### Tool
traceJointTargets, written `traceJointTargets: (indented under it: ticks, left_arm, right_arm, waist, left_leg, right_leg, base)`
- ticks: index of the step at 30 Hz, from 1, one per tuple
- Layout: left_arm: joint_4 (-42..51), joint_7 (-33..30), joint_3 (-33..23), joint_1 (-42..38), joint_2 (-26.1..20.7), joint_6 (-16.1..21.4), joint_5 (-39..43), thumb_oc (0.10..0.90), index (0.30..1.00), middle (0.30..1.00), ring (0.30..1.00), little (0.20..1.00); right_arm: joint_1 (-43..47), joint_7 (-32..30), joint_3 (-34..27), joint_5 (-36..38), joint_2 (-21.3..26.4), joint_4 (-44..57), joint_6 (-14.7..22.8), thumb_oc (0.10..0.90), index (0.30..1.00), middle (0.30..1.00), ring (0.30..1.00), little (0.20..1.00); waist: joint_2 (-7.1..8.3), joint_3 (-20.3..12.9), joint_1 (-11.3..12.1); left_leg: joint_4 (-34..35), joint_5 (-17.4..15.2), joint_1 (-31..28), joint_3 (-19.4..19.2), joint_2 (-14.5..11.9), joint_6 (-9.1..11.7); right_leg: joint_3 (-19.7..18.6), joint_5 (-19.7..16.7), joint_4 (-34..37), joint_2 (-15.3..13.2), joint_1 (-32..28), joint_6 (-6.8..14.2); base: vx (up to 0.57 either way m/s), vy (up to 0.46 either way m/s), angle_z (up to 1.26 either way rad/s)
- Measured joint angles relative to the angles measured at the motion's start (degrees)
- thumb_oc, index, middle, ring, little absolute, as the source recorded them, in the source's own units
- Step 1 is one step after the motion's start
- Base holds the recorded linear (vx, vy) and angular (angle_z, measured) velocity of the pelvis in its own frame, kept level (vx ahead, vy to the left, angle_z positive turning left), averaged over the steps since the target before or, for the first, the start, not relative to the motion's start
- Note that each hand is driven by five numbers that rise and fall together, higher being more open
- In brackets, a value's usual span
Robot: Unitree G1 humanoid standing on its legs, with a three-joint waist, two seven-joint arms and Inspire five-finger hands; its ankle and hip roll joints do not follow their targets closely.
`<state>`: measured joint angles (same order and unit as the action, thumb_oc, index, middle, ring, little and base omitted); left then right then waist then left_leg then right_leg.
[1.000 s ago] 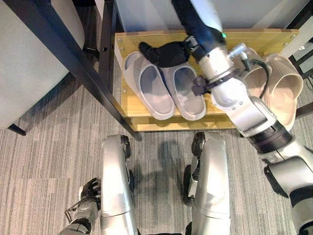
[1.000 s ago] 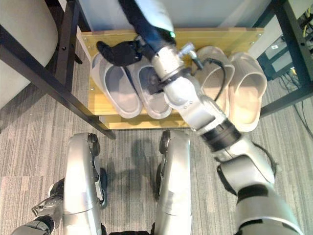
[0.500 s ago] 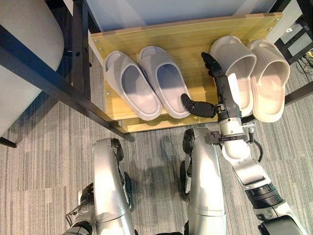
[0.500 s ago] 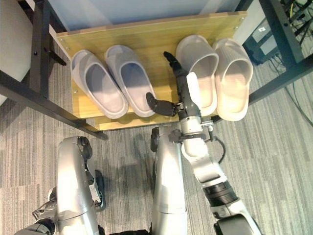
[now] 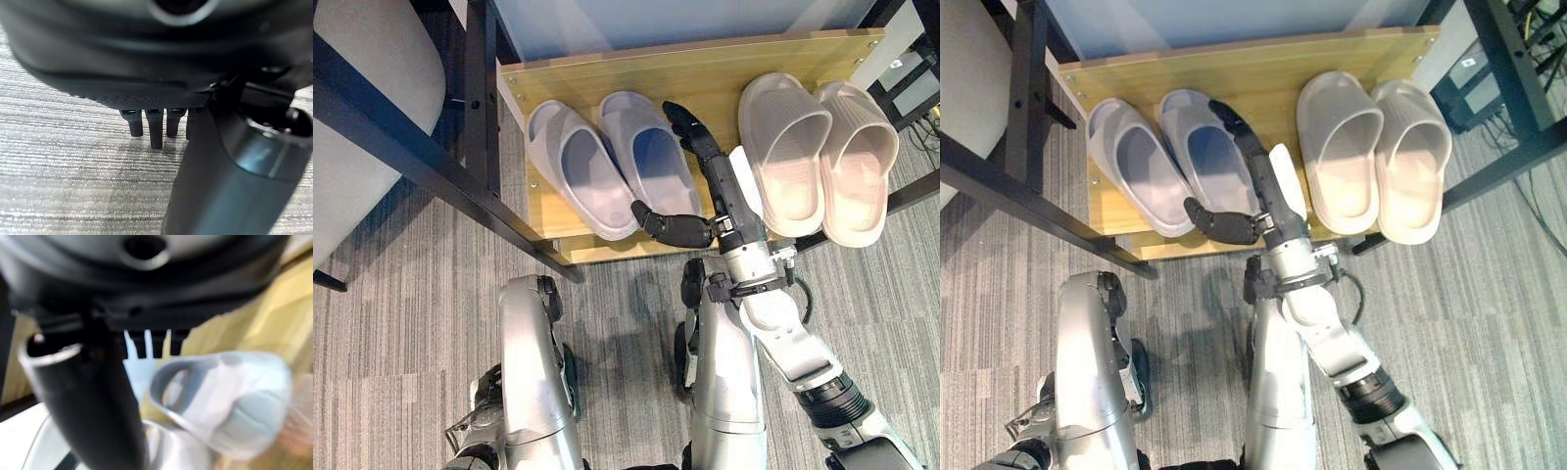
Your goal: Arrange the slippers neatly on the shoe rack.
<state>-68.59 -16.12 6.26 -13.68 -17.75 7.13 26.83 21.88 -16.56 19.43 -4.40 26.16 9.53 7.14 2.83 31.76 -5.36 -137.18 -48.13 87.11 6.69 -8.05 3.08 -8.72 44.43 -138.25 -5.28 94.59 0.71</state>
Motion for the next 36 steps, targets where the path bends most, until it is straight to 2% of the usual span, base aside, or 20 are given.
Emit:
traceJointTargets:
  ticks: [7, 10, 12, 15, 16, 18, 22, 28, 36]
  left_arm:
    - [0.28, -0.90, -0.04, 0.63, 0.39, 0.15, -0.02, 0.800, 0.900, 0.900, 0.900, 0.900]
    - [1.87, -0.97, 0.02, 1.87, 0.51, 0.32, -0.21, 0.800, 0.900, 0.900, 0.900, 0.900]
    - [1.92, -1.03, 0.06, 1.92, 0.54, 0.32, -0.19, 0.800, 0.900, 0.900, 0.900, 0.900]
    - [1.98, -1.06, 0.26, 1.94, 0.54, 0.30, -0.18, 0.800, 0.900, 0.900, 0.900, 0.900]
    - [1.98, -1.06, 0.26, 1.94, 0.54, 0.30, -0.18, 0.800, 0.900, 0.900, 0.900, 0.900]
    - [2.07, -1.06, 0.38, 1.92, 0.52, 0.06, -0.16, 0.800, 0.900, 0.900, 0.900, 0.900]
    - [2.54, -1.26, 0.97, 2.00, 0.49, -0.12, -0.10, 0.800, 0.900, 0.900, 0.900, 0.900]
    - [4.00, -2.05, 2.03, 2.25, 0.30, -1.13, -0.03, 0.800, 0.900, 0.900, 0.900, 0.900]
    - [4.01, -2.11, 2.06, 2.15, 0.31, -1.16, -0.03, 0.800, 0.900, 0.900, 0.900, 0.900]
  right_arm:
    - [-5.38, -4.03, -3.17, -8.66, -0.35, 0.89, 0.03, 0.800, 0.900, 0.900, 0.900, 0.900]
    - [-5.78, -4.94, -3.32, -8.26, -1.29, 1.01, 0.03, 0.800, 0.900, 0.900, 0.900, 0.900]
    - [-5.80, -4.12, -2.74, -5.45, -2.23, 0.98, 0.05, 0.800, 0.900, 0.900, 0.900, 0.900]
    - [-5.68, -1.72, -1.40, 4.84, -2.33, 0.80, 0.33, 0.800, 0.900, 0.900, 0.900, 0.900]
    - [-5.68, -1.72, -1.40, 4.84, -2.33, 0.80, 0.33, 0.800, 0.900, 0.900, 0.900, 0.900]
    - [-5.12, 0.69, 0.19, 16.99, -2.56, 0.74, 1.67, 0.800, 0.900, 0.900, 0.900, 0.900]
    - [-3.71, 4.20, 2.49, 32.09, -1.45, 0.63, 2.63, 0.800, 0.900, 0.900, 0.900, 0.900]
    - [-2.75, 5.17, 3.73, 37.16, -2.08, 0.65, 2.65, 0.800, 0.900, 0.900, 0.900, 0.900]
    - [-1.71, 4.79, 6.51, 34.50, -2.65, 0.81, 2.67, 0.800, 0.900, 0.900, 0.900, 0.900]
  waist:
    - [0.03, 0.01, -0.65]
    - [0.03, 0.02, -1.12]
    - [0.03, 0.01, -1.29]
    - [0.03, 0.01, -1.41]
    - [0.03, 0.01, -1.41]
    - [0.04, 0.00, -1.52]
    - [0.05, -0.01, -1.58]
    - [0.05, -0.01, -1.48]
    - [0.04, -0.01, -1.38]
  left_leg:
    - [-0.01, -0.02, 0.07, -0.03, -0.07, -0.02]
    - [-0.04, -0.02, 0.09, -0.03, -0.10, -0.03]
    - [-0.03, -0.02, 0.07, -0.03, -0.11, -0.03]
    - [-0.03, -0.02, 0.06, -0.05, -0.13, -0.03]
    - [-0.03, -0.02, 0.06, -0.05, -0.13, -0.03]
    - [-0.01, -0.02, 0.00, -0.05, -0.13, -0.03]
    - [0.06, -0.02, -0.07, -0.06, -0.12, -0.03]
    - [0.16, -0.02, -0.12, -0.07, -0.12, -0.03]
    - [0.21, -0.02, -0.12, -0.09, -0.14, -0.03]
  right_leg:
    - [-0.02, -0.01, 0.00, 0.21, 0.19, 0.00]
    - [-0.02, -0.01, 0.00, 0.30, 0.21, 0.00]
    - [-0.03, -0.02, 0.00, 0.42, 0.18, 0.03]
    - [-0.08, -0.07, 0.00, 0.98, 0.13, 0.14]
    - [-0.08, -0.07, 0.00, 0.98, 0.13, 0.14]
    - [-0.08, -0.08, 0.00, 0.95, 0.08, 0.13]
    - [-0.07, -0.08, 0.00, 1.00, 0.01, 0.14]
    - [-0.04, -0.10, 0.04, 1.03, 0.05, 0.11]
    - [-0.04, -0.12, 0.07, 1.02, 0.08, 0.06]
  base:
    - [0.00, 0.000, 0.00]
    - [0.00, 0.000, 0.00]
    - [0.00, 0.000, 0.00]
    - [0.00, 0.000, 0.00]
    - [0.00, 0.000, 0.00]
    - [0.00, 0.000, 0.00]
    - [0.00, 0.000, 0.00]
    - [0.00, 0.000, 0.00]
    - [0.00, 0.000, 0.00]
